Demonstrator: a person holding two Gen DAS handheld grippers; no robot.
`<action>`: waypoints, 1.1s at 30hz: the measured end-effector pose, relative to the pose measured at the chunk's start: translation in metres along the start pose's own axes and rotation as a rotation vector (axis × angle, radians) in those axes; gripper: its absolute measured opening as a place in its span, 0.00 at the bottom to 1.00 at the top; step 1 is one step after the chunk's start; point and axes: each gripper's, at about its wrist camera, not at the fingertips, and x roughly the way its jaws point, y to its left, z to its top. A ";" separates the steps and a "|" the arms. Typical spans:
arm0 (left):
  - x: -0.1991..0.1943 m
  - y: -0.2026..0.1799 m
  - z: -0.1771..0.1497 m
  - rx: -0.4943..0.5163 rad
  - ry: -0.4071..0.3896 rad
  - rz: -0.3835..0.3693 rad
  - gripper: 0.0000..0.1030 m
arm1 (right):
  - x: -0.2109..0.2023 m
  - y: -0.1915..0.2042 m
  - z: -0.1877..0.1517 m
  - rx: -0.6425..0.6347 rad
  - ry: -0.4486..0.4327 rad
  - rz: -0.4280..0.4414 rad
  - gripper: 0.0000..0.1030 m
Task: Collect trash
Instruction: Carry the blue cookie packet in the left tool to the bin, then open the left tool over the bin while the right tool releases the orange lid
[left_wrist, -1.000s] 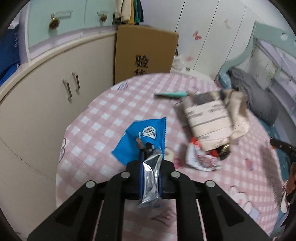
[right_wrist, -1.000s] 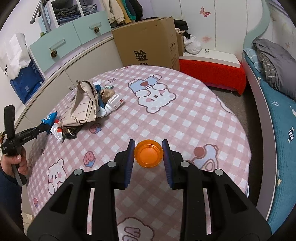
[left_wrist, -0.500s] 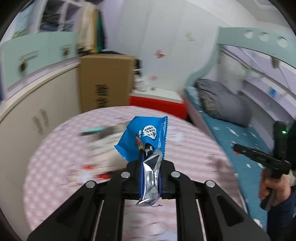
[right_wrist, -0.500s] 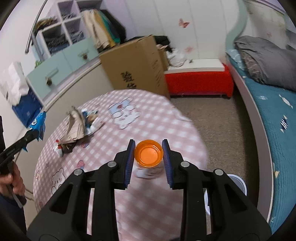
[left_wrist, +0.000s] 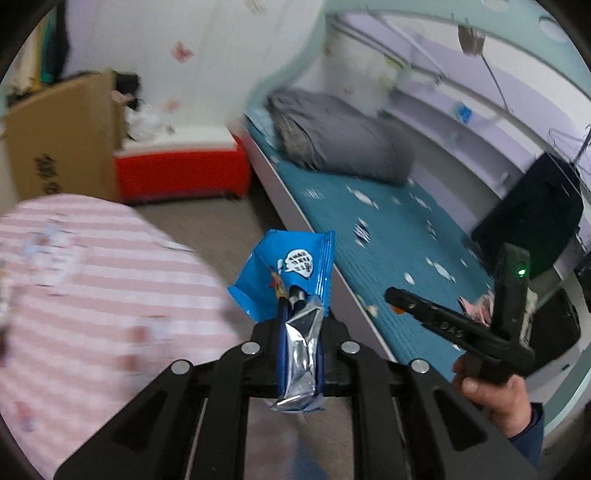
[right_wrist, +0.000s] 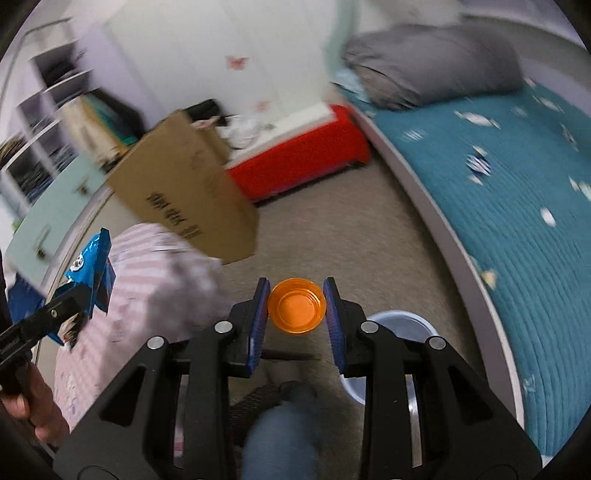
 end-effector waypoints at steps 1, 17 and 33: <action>0.023 -0.011 0.000 -0.001 0.038 -0.013 0.11 | 0.003 -0.012 -0.001 0.020 0.009 -0.013 0.28; 0.277 -0.049 -0.063 -0.016 0.547 0.081 0.11 | 0.148 -0.151 -0.055 0.373 0.316 -0.025 0.28; 0.324 -0.018 -0.090 -0.130 0.712 0.119 0.71 | 0.193 -0.195 -0.086 0.594 0.413 -0.042 0.81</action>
